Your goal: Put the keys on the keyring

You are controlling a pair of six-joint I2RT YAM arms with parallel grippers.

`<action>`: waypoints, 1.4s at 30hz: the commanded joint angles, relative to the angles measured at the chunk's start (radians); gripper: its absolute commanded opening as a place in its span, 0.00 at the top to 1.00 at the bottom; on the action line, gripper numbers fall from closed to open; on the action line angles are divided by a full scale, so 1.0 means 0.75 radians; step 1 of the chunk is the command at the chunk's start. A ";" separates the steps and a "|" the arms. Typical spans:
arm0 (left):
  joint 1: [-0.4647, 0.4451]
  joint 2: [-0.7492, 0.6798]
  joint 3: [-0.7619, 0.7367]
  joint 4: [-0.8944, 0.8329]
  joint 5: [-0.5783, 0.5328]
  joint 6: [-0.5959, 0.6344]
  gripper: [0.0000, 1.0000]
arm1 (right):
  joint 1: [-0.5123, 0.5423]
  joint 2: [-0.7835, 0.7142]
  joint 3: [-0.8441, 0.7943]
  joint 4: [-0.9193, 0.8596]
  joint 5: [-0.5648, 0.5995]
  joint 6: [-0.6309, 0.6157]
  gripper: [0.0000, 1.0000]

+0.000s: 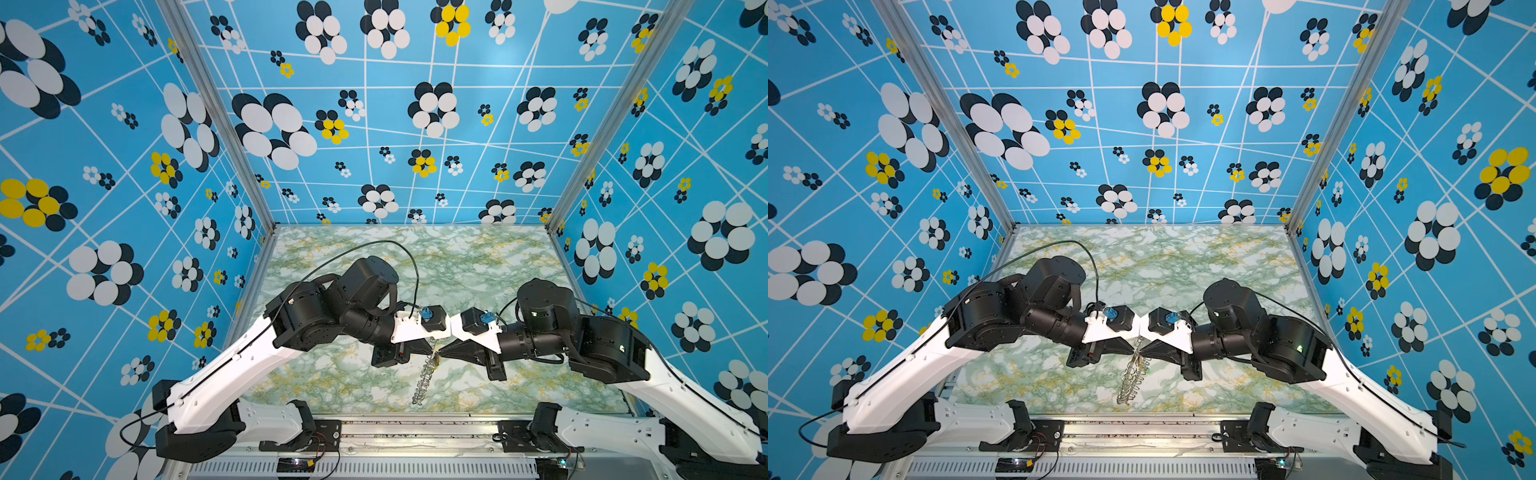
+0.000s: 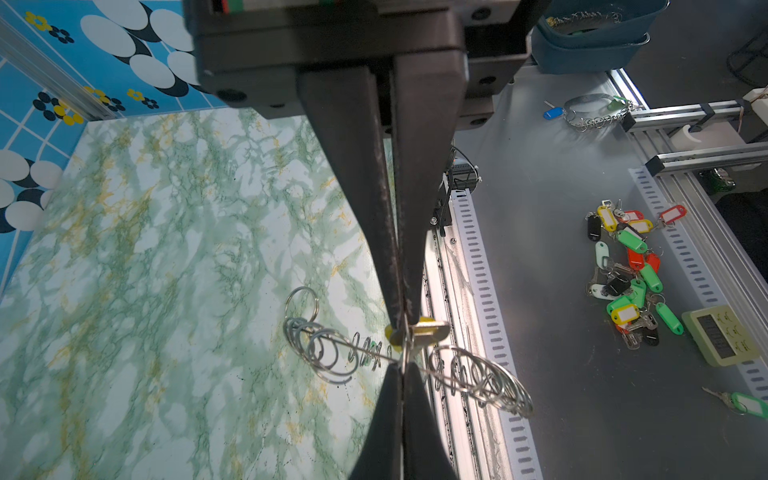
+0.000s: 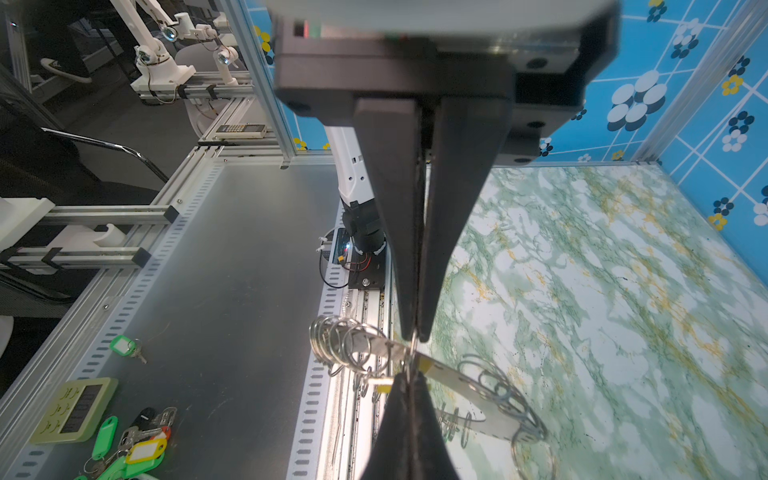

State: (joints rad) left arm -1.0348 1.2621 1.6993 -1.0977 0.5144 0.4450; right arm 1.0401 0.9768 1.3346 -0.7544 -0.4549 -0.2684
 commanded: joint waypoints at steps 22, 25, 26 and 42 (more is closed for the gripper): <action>-0.015 0.031 0.036 0.128 0.059 -0.004 1.00 | 0.010 0.043 0.001 0.137 -0.013 0.025 1.00; -0.015 0.031 0.039 0.126 0.053 -0.003 1.00 | 0.012 0.049 0.007 0.129 -0.024 0.022 1.00; -0.014 0.029 0.041 0.126 0.048 -0.004 1.00 | 0.009 0.053 0.008 0.121 -0.033 0.017 1.00; 0.009 0.054 0.076 0.103 0.017 -0.027 1.00 | 0.012 0.025 0.000 0.081 -0.086 0.016 1.00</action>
State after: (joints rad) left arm -1.0344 1.2758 1.7187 -1.1217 0.5091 0.4404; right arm 1.0401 0.9836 1.3350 -0.7212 -0.4664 -0.2646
